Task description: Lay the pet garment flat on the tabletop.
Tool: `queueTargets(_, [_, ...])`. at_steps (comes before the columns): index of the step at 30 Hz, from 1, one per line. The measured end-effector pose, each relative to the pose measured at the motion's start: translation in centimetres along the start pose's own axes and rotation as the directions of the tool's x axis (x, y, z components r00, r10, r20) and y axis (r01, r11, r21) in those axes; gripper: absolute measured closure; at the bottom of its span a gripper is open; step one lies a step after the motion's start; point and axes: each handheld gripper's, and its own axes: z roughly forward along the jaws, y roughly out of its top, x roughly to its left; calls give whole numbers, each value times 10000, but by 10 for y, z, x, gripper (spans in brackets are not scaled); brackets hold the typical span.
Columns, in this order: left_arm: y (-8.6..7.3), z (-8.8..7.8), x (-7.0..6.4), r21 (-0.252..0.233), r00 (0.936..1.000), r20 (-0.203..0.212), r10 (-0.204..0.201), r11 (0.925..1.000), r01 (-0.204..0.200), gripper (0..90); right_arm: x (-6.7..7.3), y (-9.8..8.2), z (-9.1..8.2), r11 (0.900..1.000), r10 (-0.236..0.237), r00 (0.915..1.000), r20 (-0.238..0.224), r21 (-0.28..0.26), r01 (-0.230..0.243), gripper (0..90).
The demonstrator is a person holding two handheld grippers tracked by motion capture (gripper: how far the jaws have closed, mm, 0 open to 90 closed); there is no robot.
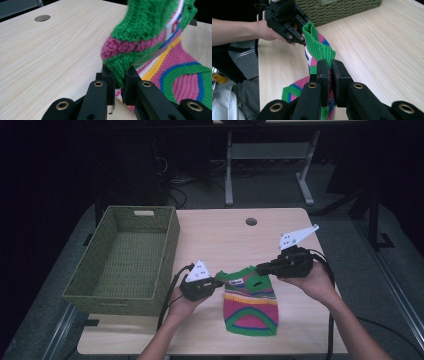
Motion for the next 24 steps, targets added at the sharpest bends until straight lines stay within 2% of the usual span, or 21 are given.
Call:
queueTargets(6, [12, -5, 3, 155, 9997, -235, 106, 9998, -103, 835, -6, -3, -3, 10000, 46, 9991, 417, -86, -43, 845])
queueTargets(10, [18, -5, 6, 435, 9994, -345, 46, 9990, -31, 836, -12, -3, -1, 9999, 96, 9977, 667, -46, -94, 844])
queueTargets(14, [18, 0, 9, 773, 9986, -527, 46, 9970, -5, 836, -22, -3, 3, 9994, 338, 9960, 833, -119, -330, 844])
queueTargets(15, [18, 2, 10, 937, 9984, -557, 16, 9956, 36, 836, -25, -3, 5, 9992, 392, 9954, 873, -120, -383, 844])
queueTargets(20, [15, 12, 14, 1099, 9964, -738, -414, 9927, 494, 836, -38, -5, 15, 9981, 612, 9912, 1176, -27, -613, 842])
queueTargets(24, [14, 18, 17, 1248, 9937, -853, -732, 9887, 836, 834, -48, -9, 22, 9965, 837, 9892, 1204, -55, -837, 841])
